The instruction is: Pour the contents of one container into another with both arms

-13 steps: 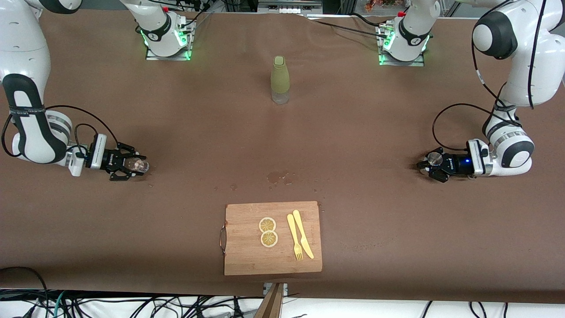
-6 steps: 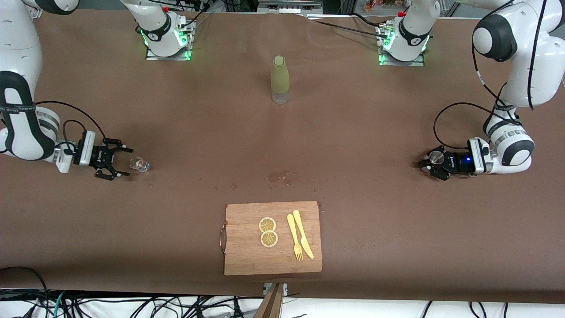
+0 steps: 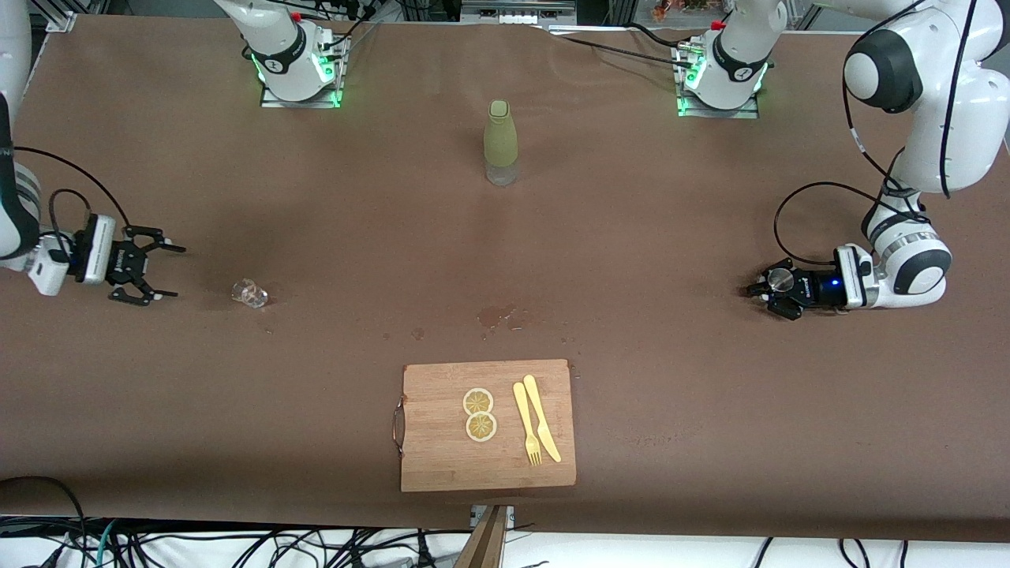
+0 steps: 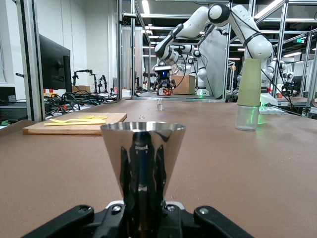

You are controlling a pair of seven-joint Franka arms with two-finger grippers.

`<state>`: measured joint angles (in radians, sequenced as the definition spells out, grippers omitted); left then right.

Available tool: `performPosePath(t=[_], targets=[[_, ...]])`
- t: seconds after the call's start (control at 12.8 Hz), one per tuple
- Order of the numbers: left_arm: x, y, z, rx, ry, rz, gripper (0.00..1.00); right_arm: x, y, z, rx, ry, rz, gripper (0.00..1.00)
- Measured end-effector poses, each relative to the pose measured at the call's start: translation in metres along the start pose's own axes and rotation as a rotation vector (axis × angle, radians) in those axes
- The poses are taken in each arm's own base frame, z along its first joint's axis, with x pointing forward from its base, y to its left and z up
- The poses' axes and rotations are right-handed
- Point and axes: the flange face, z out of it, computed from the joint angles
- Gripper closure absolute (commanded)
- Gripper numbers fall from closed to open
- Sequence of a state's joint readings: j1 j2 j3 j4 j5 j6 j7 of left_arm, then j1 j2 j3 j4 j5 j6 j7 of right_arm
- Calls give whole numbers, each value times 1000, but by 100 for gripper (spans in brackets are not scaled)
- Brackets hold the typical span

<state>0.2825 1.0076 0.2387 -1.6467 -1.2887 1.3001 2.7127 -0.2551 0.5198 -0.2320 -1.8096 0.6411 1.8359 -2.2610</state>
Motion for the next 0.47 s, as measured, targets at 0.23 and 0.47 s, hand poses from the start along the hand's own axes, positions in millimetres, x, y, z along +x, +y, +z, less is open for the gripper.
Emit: performPosePath(t=[0.23,0.47], targets=[[0,2,-5,4,-4,-3,0,54,-6,-46,-5,-138,181,0],[0,3,-11,8,-11,-4,0,123,-10,-68,-37,-281,369,0]])
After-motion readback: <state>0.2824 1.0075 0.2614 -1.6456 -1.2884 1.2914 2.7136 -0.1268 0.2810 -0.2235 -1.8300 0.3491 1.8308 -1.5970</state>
